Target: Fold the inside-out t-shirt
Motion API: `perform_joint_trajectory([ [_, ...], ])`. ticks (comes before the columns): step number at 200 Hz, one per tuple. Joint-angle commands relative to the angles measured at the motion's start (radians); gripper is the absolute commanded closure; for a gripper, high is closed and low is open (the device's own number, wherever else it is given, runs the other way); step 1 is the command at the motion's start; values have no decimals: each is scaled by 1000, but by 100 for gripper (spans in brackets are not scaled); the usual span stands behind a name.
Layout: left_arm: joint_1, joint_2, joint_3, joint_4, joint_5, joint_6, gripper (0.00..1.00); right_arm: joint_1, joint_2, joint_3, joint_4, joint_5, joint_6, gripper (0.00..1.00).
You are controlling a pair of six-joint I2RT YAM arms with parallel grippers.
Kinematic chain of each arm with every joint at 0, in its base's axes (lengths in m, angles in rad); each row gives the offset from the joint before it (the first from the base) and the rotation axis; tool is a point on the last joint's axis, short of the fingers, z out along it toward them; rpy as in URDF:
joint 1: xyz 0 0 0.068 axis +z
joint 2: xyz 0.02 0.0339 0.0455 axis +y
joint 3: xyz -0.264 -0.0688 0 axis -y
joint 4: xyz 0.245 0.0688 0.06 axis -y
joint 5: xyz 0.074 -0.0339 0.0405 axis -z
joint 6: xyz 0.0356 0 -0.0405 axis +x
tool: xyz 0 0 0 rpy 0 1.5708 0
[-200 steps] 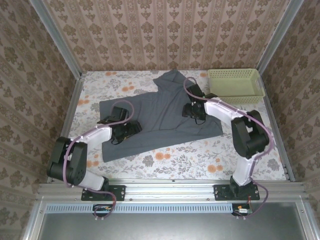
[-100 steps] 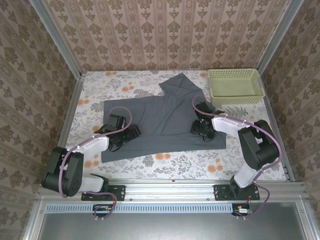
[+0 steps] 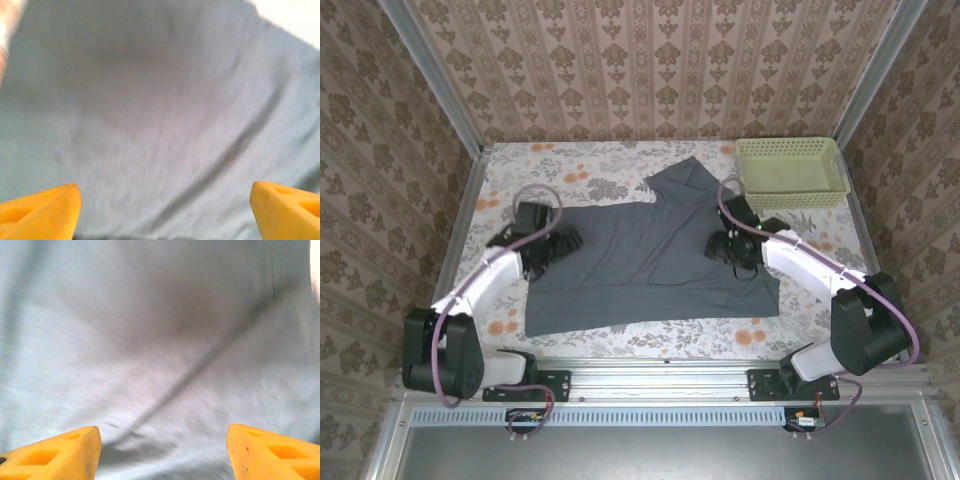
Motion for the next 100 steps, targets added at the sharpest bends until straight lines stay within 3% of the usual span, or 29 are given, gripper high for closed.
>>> perform_joint_trajectory([
  [1,91,111,166,-92,-93,59,11,2,-16,127,-36,58,-114,31],
  [39,198,359,373,-77,-122,50,12,1,54,246,11,46,-198,29],
  [100,212,754,744,-169,-133,87,19,0,158,324,87,-16,-265,27],
])
